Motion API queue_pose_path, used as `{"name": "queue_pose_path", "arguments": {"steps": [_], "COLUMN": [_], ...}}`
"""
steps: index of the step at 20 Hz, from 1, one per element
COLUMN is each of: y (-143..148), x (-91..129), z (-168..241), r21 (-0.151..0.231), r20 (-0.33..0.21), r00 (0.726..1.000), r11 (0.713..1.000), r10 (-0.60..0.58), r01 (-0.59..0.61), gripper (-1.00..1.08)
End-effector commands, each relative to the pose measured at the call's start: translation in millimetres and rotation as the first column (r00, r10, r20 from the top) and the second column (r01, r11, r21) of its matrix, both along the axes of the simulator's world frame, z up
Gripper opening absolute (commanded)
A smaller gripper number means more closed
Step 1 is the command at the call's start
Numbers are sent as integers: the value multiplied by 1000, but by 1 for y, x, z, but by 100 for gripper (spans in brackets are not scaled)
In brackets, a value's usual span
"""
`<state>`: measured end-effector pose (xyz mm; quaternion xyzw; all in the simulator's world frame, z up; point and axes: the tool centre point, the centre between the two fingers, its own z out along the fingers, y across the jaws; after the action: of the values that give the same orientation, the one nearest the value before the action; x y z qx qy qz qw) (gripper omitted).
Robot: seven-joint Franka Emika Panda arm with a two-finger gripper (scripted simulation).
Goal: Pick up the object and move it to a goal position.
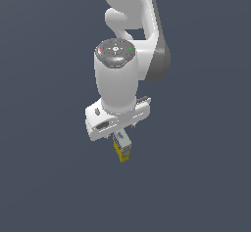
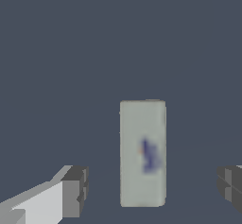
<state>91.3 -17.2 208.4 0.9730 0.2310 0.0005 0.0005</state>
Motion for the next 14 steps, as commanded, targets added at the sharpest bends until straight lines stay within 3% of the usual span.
{"name": "queue_pose_path", "arguments": {"steps": [1, 14], "y": [-1, -2], "x": [3, 3], "z": [-4, -35], "r21": [0, 1], "r20": [0, -1], "r00": [1000, 1000], "r11": [1000, 1000], "r10": [12, 15], "r01": [-12, -15], "gripper": [100, 100]}}
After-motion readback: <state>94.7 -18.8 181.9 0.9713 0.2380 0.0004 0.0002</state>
